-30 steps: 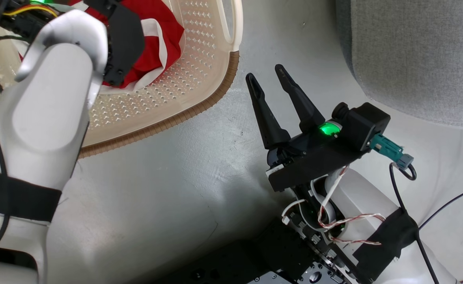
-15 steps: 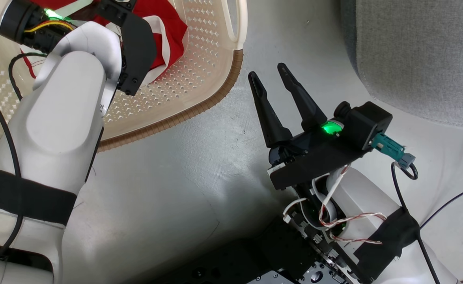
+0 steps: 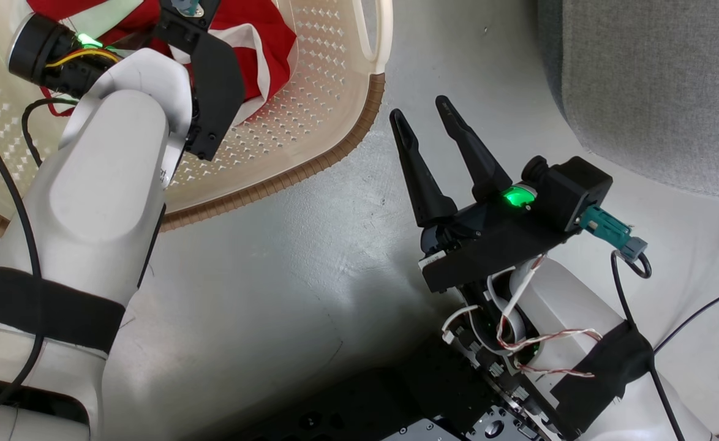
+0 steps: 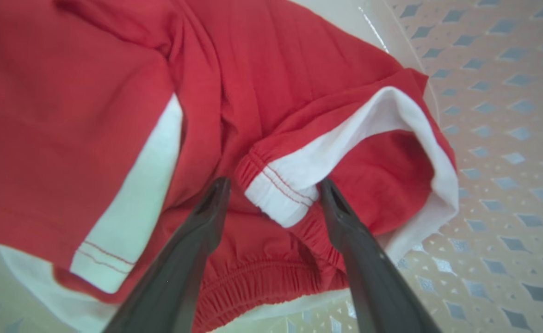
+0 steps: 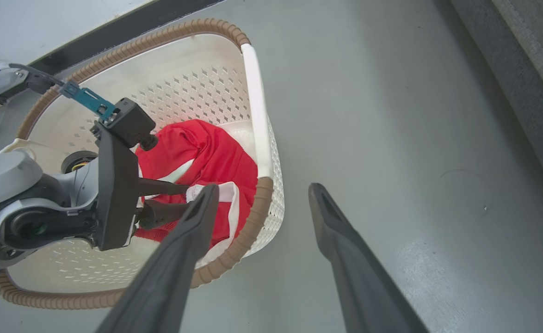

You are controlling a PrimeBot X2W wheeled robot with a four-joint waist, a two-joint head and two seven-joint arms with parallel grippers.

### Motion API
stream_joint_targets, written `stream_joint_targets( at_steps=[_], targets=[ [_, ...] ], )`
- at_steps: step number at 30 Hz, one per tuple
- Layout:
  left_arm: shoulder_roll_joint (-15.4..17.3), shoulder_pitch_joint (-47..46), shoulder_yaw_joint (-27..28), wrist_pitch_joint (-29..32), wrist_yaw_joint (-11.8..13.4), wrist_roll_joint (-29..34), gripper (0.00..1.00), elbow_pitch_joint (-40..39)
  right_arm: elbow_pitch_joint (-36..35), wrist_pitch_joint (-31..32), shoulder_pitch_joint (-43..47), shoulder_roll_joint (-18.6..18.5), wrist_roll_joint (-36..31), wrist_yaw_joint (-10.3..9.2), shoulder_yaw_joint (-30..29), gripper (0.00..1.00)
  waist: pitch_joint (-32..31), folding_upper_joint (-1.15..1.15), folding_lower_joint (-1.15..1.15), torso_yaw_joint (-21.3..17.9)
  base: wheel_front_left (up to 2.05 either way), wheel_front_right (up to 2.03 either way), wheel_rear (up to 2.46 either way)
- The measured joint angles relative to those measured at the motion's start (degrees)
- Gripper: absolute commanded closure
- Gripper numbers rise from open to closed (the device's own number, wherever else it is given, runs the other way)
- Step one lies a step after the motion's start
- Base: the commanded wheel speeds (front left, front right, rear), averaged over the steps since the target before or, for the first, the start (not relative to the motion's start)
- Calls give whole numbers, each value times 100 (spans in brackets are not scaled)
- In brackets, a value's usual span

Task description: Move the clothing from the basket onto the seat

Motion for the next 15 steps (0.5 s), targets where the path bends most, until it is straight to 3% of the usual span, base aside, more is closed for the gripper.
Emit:
stream_joint_targets(
  at_steps=[10, 12, 15],
  targets=[
    [-1, -34, -7, 20, -1, 0, 2, 143, -26, 0, 5, 0, 0, 0, 24, 0, -8, 0, 0, -24, 0, 0, 0],
    [-2, -34, -12, 13, -1, 0, 28, 162, -38, 0, 12, 0, 0, 0, 29, 0, -9, 0, -1, -33, 0, 0, 0],
    [-9, -35, -14, 3, -1, 0, 50, 192, -59, 0, 20, 0, 2, 0, 27, 0, -10, 0, -1, -48, 0, 0, 0]
  ],
)
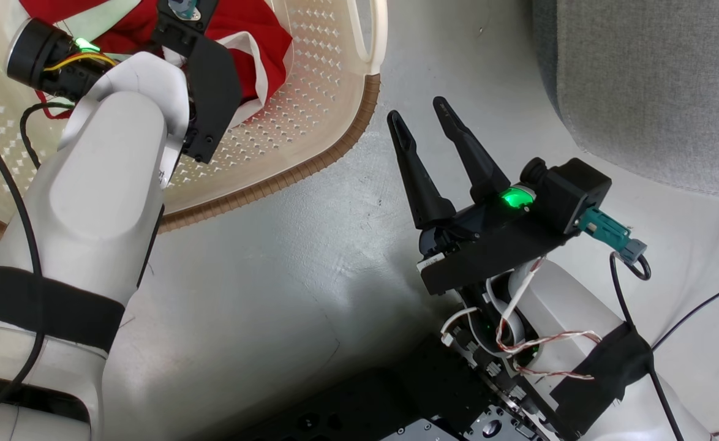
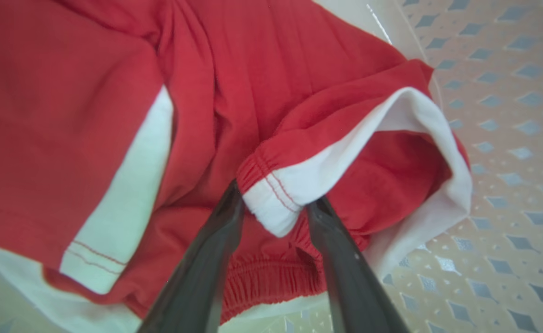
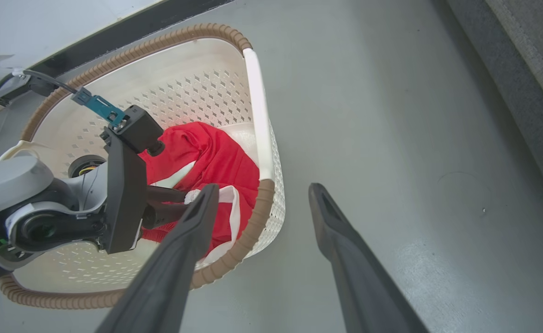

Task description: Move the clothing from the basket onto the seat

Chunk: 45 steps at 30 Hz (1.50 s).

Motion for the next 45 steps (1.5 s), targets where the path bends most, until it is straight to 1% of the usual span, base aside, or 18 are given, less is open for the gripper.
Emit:
stream_joint_targets(
  at_steps=[1, 4, 5, 6, 7, 10, 13, 18, 20, 22, 26, 27, 31, 35, 41, 45],
  targets=[
    [-5, 0, -2, -1, 0, 0, 50, 15, -2, 0, 0, 0, 0, 0, 0, 0, 0, 0, 0, -5, 0, 0, 0],
    [-15, 0, -24, -54, -4, 0, 65, 42, -8, 0, 1, 0, 0, -3, -2, 0, -1, 0, 0, -20, 0, 0, 0],
    [-21, 0, -30, -86, -4, 0, 73, 46, -10, 0, 1, 0, 0, -8, -4, 0, -2, 0, 0, -25, 0, 0, 0],
    [-25, -1, -34, -120, -5, 0, 93, 48, -11, 0, 1, 0, 1, -9, -5, 0, -2, 0, 0, -30, 0, 0, 0],
    [-27, -4, -42, -143, -5, 0, 100, 54, -11, 0, 1, 0, 1, -9, -7, 0, -3, 0, 0, -35, 0, 0, 0],
    [-13, -24, -48, -182, -8, 0, 100, 85, -11, 0, 1, 0, 9, -9, 3, 0, -11, 0, 0, -49, 0, 0, 0],
    [97, -10, -7, -309, -8, -1, 100, 126, 3, 0, -2, 3, 69, -9, 67, 0, -52, 0, 0, -82, 0, 0, 0],
    [215, 118, 289, -680, 14, -282, 100, 80, 91, 0, -62, 7, 101, -8, 115, 0, -181, 0, 0, -145, 0, 0, 0],
    [231, 229, 356, -853, 75, -330, 100, 62, 189, 0, -114, 16, 93, 1, 41, 0, -254, 0, 0, -167, 0, 0, 0],
    [152, 361, 403, -1063, 112, -386, 100, 51, 339, 0, -151, 18, 57, 25, -111, 0, -348, 0, 0, -171, 0, 0, 0],
    [-136, 542, 483, -1429, 130, -601, 100, -21, 650, 0, -152, 18, -131, 74, -450, 0, -587, 0, 0, -122, 0, 0, 0],
    [-190, 565, 491, -1517, 130, -636, 100, -40, 727, 0, -151, 16, -212, 113, -546, 0, -654, 0, 0, -98, 0, 0, 0],
    [-338, 704, 615, -1886, 154, -769, 100, -107, 951, 0, -146, -8, -448, 222, -887, 0, -920, 0, 0, 42, 0, 0, 0],
    [-515, 892, 722, -2284, 152, -1011, 100, -178, 1057, 0, -108, -172, -608, 263, -1184, 0, -1187, 0, 0, 249, 0, 0, 0],
    [-603, 1228, 820, -2839, 71, -1246, 100, -225, 1132, 0, 98, -355, -760, 281, -1571, 0, -1613, 0, 0, 607, 0, 0, 0],
    [-681, 1504, 861, -3189, 2, -1432, 100, -244, 1188, 0, 302, -432, -836, 341, -1716, 0, -1921, 0, 0, 846, 0, 0, 0]
  ],
)
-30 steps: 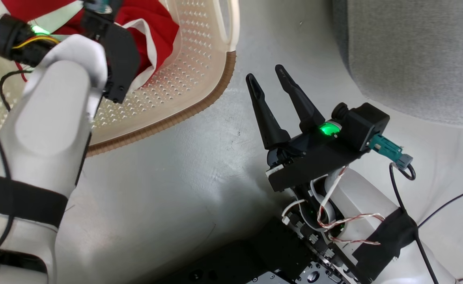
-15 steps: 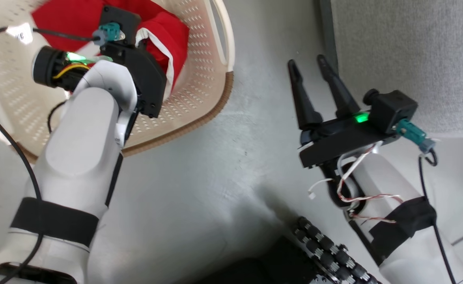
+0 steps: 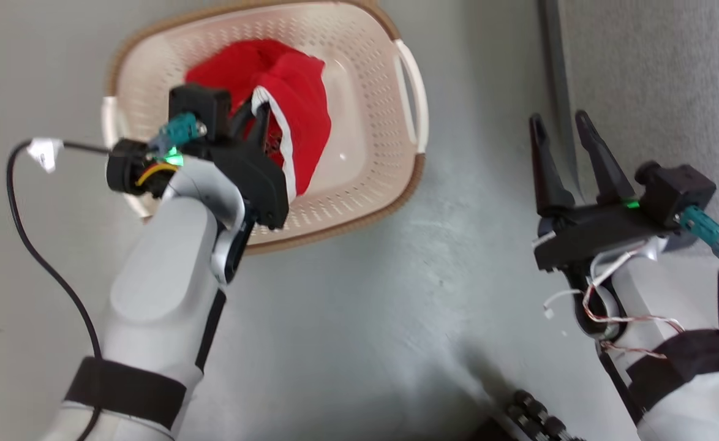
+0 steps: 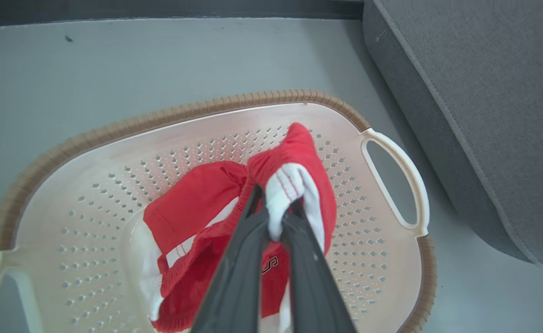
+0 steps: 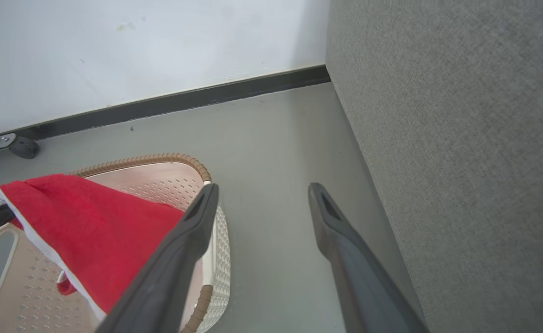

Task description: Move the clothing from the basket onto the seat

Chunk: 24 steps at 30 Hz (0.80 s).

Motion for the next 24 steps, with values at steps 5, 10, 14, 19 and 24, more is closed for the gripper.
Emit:
stream_joint_targets(
  at_steps=[5, 10, 14, 19, 24],
  targets=[
    [-48, 292, 19, -403, -56, -210, 100, -48, 47, 0, 307, -135, -149, 38, -235, 0, -408, 0, 0, 287, 0, 0, 0],
    [-78, 544, 19, -751, -110, -356, 100, -110, 52, 0, 562, -271, -260, 89, -435, 0, -828, 0, 1, 563, 0, 0, 0],
    [-98, 831, -33, -1060, -155, -442, 100, -176, 52, 0, 799, -363, -337, 133, -603, 0, -1254, 0, 1, 819, 0, 0, 0],
    [-105, 1054, -92, -1338, -159, -594, 100, -313, 58, 1, 1035, -391, -463, 219, -679, 0, -1686, 0, 0, 1056, 0, 0, 0],
    [-110, 1276, -146, -1396, -203, -646, 100, -448, 71, 1, 1220, -420, -546, 282, -737, 0, -2034, 0, 0, 1234, 0, 0, 0]
  ],
)
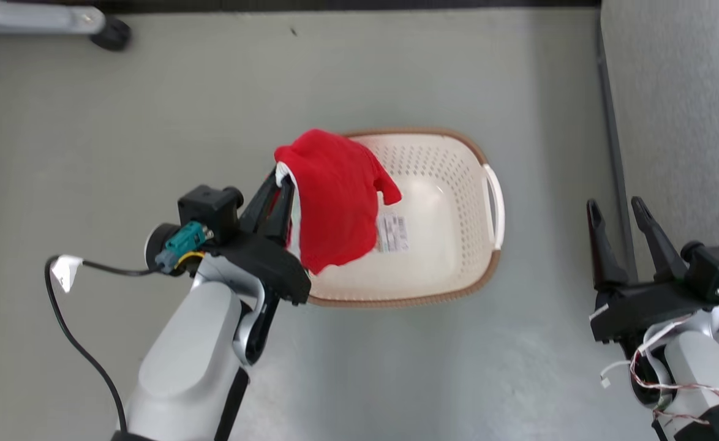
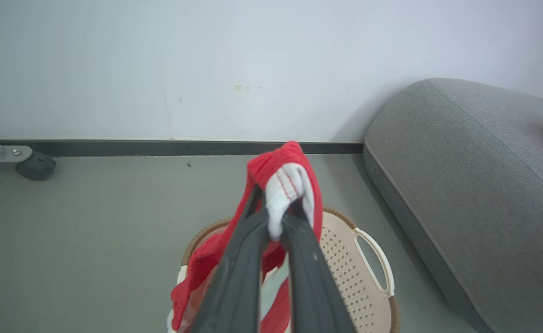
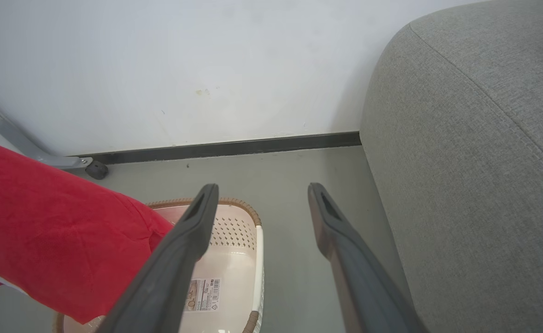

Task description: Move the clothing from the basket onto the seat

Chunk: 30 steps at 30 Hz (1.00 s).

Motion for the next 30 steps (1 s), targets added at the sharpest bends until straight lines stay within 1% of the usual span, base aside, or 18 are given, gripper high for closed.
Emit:
stream_joint_targets(
  at_steps=[4, 8, 11, 19, 21, 30],
  targets=[
    [-2, 242, 3, -53, 0, -71, 100, -129, 13, 0, 189, 12, -46, 52, -35, 0, -344, 0, 0, 166, 0, 0, 0],
    [-2, 517, -1, -76, 10, -149, 100, -252, 38, 0, 450, 80, -69, 57, -63, 0, -693, 0, 0, 319, 0, 0, 0],
    [-2, 702, 33, -98, 60, -237, 100, -305, 81, 0, 645, 105, -88, 98, -92, 0, -954, 0, -1, 422, 0, 0, 0],
    [10, 1289, 140, -115, 209, -237, 100, -467, 133, 0, 1035, 218, -127, 152, -138, 0, -1653, 0, 0, 634, 0, 0, 0],
    [34, 1444, 181, -121, 225, -237, 100, -523, 162, 0, 1177, 230, -146, 153, -149, 0, -1828, -1, 0, 673, 0, 0, 0],
    [257, 2120, 347, -147, 454, -236, 100, -1038, 65, 0, 1705, 250, -265, 204, -186, 0, -2509, -1, 0, 814, 0, 0, 0]
  ],
)
